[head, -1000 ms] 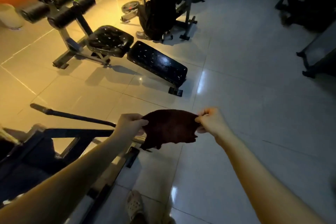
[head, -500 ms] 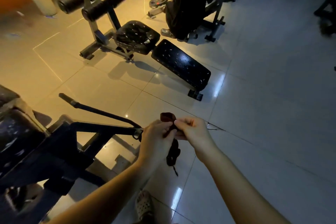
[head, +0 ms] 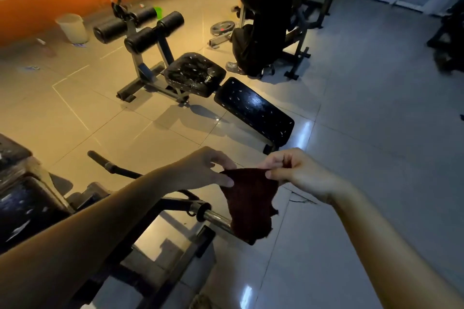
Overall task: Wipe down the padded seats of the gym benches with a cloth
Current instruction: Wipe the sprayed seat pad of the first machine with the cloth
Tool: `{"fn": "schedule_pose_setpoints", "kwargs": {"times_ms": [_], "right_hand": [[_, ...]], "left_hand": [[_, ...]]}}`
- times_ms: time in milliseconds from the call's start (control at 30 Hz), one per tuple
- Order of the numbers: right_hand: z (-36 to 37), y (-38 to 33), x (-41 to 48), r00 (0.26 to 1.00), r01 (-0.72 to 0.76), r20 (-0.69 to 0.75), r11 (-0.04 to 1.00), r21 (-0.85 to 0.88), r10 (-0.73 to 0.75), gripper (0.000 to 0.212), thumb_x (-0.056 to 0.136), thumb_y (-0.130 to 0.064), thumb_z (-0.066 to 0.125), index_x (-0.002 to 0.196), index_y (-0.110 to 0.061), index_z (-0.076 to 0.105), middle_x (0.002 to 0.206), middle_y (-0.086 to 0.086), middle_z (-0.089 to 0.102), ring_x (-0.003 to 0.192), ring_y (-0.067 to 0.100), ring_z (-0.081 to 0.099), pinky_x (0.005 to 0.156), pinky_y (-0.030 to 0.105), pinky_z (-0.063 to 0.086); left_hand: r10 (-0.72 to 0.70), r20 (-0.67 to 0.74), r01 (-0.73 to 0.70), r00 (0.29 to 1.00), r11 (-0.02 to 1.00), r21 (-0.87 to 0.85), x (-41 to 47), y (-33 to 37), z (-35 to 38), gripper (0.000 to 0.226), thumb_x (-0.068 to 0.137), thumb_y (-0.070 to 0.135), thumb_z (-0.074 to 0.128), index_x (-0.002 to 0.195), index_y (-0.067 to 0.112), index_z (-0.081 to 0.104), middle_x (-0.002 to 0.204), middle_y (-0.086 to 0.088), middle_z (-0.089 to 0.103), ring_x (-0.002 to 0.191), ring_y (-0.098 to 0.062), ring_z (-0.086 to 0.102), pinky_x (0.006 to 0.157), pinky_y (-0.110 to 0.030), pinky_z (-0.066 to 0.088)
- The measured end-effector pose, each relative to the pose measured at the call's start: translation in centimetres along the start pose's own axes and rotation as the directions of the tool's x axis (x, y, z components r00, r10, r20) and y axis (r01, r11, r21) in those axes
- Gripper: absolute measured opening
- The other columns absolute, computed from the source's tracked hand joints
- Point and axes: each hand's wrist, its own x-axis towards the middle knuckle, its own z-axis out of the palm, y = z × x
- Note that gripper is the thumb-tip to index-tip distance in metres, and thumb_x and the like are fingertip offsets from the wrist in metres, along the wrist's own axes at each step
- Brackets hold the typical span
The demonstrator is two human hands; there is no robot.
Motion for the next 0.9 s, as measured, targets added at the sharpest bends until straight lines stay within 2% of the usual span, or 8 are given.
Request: {"fn": "schedule_pose_setpoints", "kwargs": {"times_ms": [100,200,367,500,633,700,800,900], "right_hand": [[-0.8,-0.4,0.7,0.992,-0.008,-0.122,0.999,0.046,0.013,0.017,0.098,0.005,0.056,0.1,0.003,0.073,0.09,0.016,0.076,0.083,0.025,0.074,0.076,0.033,0.06],[-1.3,-0.5,1.9,0.984,0.049,-0.178,0.985,0.166,-0.019,0.02,0.098,0.004,0.054,0.102,0.001,0.073,0.092,0.017,0.076,0.084,0.025,0.073,0.075,0.033,0.058],[-3.3,-0.7,4.5,0.976,0.195,-0.166,0.899,0.392,-0.139,0.024,0.099,-0.005,0.057,0.12,0.002,0.067,0.114,0.018,0.072,0.107,0.026,0.069,0.09,0.034,0.055],[-4.8,-0.2,7.8,0.986,0.149,0.036,0.963,0.226,-0.162,0.028,0.092,-0.003,0.068,0.12,-0.003,0.068,0.115,0.009,0.074,0.119,0.025,0.065,0.113,0.044,0.044],[-7.1,-2.1,10.3,0.981,0.142,0.096,0.957,0.252,-0.171,0.034,0.088,-0.005,0.07,0.122,-0.006,0.068,0.117,0.006,0.075,0.118,0.02,0.066,0.111,0.044,0.045],[-7.9,-3.1,11.0,0.977,0.117,0.123,0.92,0.375,-0.174,0.036,0.09,-0.009,0.066,0.125,-0.005,0.065,0.119,0.007,0.074,0.118,0.022,0.067,0.106,0.04,0.049],[-8.5,-2.1,12.9,0.976,-0.104,0.214,0.935,0.34,0.031,0.042,0.091,-0.021,0.072,0.129,-0.006,0.06,0.117,0.009,0.074,0.114,0.03,0.068,0.1,0.048,0.055],[-8.4,0.6,14.0,0.962,-0.227,0.186,0.962,0.152,0.198,0.037,0.09,-0.023,0.075,0.122,-0.008,0.065,0.112,0.013,0.074,0.112,0.035,0.066,0.091,0.057,0.058]], "left_hand": [[0.141,-0.18,-0.167,0.973,0.976,-0.142,-0.2,2.0,-1.1,0.01,0.091,0.012,0.074,0.094,0.003,0.073,0.083,-0.011,0.073,0.078,-0.024,0.067,0.082,-0.031,0.052],[0.166,-0.263,-0.213,0.95,0.964,-0.161,0.1,3.2,-1.2,0.01,0.099,0.013,0.062,0.096,0.003,0.063,0.064,0.002,0.065,0.061,-0.009,0.06,0.063,-0.019,0.046],[0.102,-0.436,-0.234,0.894,0.936,-0.262,1.4,4.4,-1.4,0.01,0.103,0.015,0.056,0.099,0.008,0.062,0.075,-0.001,0.065,0.075,-0.009,0.064,0.068,-0.02,0.051],[-0.054,-0.548,-0.176,0.835,0.917,-0.358,2.9,6.2,-1.7,0.014,0.102,0.019,0.057,0.102,0.007,0.065,0.091,-0.016,0.069,0.085,-0.019,0.07,0.068,-0.027,0.056],[-0.272,-0.722,-0.172,0.637,0.862,-0.477,4.3,7.6,-1.5,0.02,0.098,0.024,0.066,0.104,0.006,0.07,0.095,-0.017,0.072,0.085,-0.021,0.071,0.063,-0.025,0.057],[-0.322,-0.694,-0.251,0.643,0.768,-0.589,4.2,7.6,-1.1,0.029,0.095,0.033,0.069,0.11,0.009,0.072,0.103,-0.009,0.075,0.097,-0.018,0.072,0.076,-0.028,0.058],[-0.426,-0.474,-0.065,0.771,0.687,-0.724,4.4,5.7,1.6,0.037,0.088,0.044,0.073,0.109,0.014,0.075,0.11,-0.004,0.075,0.112,-0.021,0.066,0.097,-0.037,0.048],[-0.597,-0.469,0.055,0.651,0.653,-0.755,5.2,3.5,5.7,0.025,0.078,0.035,0.079,0.091,0.013,0.078,0.089,-0.014,0.072,0.099,-0.032,0.065,0.092,-0.047,0.047]]}}
